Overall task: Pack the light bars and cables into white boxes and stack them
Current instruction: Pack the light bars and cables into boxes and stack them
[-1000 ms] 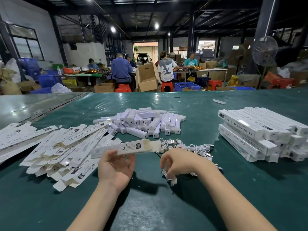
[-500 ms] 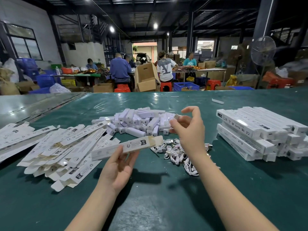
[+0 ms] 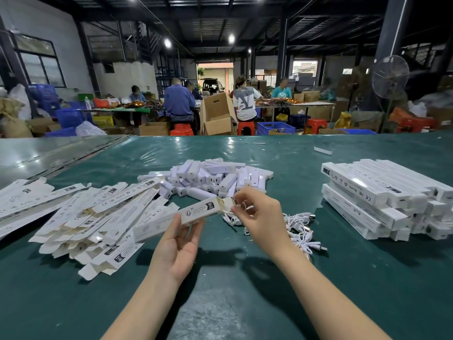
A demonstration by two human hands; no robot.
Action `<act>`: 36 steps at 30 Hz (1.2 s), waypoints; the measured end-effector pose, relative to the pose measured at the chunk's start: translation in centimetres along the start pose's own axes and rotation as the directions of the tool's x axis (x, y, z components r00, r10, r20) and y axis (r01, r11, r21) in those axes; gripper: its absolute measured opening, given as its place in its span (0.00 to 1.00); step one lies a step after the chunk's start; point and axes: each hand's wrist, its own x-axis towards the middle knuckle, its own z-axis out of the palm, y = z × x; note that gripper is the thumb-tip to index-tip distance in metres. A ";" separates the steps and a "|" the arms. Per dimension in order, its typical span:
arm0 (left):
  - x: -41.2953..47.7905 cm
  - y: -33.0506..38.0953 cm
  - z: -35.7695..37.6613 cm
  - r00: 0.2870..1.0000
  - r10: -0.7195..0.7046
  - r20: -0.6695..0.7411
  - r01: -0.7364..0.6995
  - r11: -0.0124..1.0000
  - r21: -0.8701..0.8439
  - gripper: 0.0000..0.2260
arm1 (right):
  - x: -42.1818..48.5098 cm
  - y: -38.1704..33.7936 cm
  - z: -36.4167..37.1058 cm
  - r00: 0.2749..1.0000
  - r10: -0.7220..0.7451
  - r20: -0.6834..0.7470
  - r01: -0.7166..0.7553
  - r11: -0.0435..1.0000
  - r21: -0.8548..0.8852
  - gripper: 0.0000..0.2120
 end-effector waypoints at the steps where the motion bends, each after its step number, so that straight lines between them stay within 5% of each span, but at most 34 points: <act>1: 0.3 -0.1 -0.2 1.000 -0.002 -0.017 0.002 1.000 -0.011 0.05 | 0.0 0.0 0.1 1.000 -0.008 -0.007 0.008 1.000 0.001 0.05; 17: 0.2 -1.1 0.3 0.986 0.007 -0.164 -0.021 0.996 -0.084 0.04 | -0.2 0.0 0.3 1.000 0.005 0.027 -0.006 0.999 0.034 0.05; 26: -0.4 -1.6 0.9 0.997 -0.014 -0.076 0.013 1.000 -0.009 0.03 | 0.4 0.5 0.0 0.990 0.137 0.044 -0.141 0.985 0.099 0.06; 36: -0.8 -2.0 1.1 0.982 -0.058 -0.178 0.038 0.992 -0.117 0.05 | 0.0 0.3 0.3 0.997 0.079 0.011 -0.080 0.995 0.058 0.07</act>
